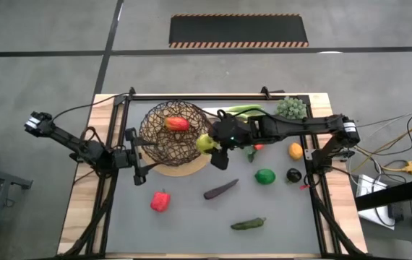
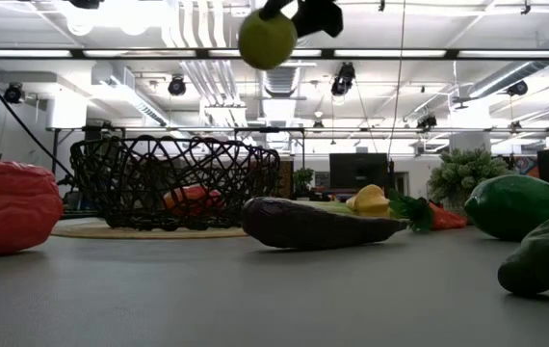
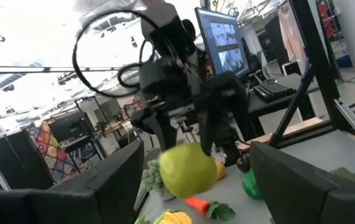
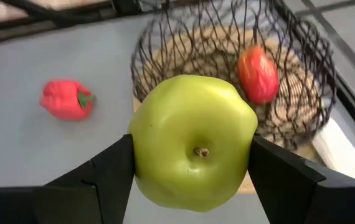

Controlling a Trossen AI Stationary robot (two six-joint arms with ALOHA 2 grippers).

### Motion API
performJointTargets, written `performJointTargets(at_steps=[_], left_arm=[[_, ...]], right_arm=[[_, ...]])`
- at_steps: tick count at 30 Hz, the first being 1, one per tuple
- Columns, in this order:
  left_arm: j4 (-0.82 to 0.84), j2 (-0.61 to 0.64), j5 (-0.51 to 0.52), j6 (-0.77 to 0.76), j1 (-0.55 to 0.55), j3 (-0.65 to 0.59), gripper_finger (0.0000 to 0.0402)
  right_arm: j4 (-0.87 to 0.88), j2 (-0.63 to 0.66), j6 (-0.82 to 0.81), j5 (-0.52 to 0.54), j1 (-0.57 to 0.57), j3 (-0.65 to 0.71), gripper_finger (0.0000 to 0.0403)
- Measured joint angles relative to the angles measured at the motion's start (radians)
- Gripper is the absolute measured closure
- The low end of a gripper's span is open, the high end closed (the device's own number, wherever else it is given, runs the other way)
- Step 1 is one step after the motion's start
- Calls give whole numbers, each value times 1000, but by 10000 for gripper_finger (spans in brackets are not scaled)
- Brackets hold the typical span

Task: Build produce basket
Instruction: Put the green apple into the black wire basket

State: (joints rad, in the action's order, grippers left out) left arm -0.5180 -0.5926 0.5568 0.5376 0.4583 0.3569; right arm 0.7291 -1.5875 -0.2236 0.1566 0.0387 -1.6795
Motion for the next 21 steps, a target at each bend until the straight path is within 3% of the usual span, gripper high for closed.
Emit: performJointTargets(at_steps=[11, 21], left_arm=[[-51, -3, 0, 28, 0, -2, 130], [-49, -1, -1, 48, 0, -2, 130]], right_arm=[[-18, -97, 92, -19, -17, -104, 141], [219, -318, 192, -34, -89, -428, 141]])
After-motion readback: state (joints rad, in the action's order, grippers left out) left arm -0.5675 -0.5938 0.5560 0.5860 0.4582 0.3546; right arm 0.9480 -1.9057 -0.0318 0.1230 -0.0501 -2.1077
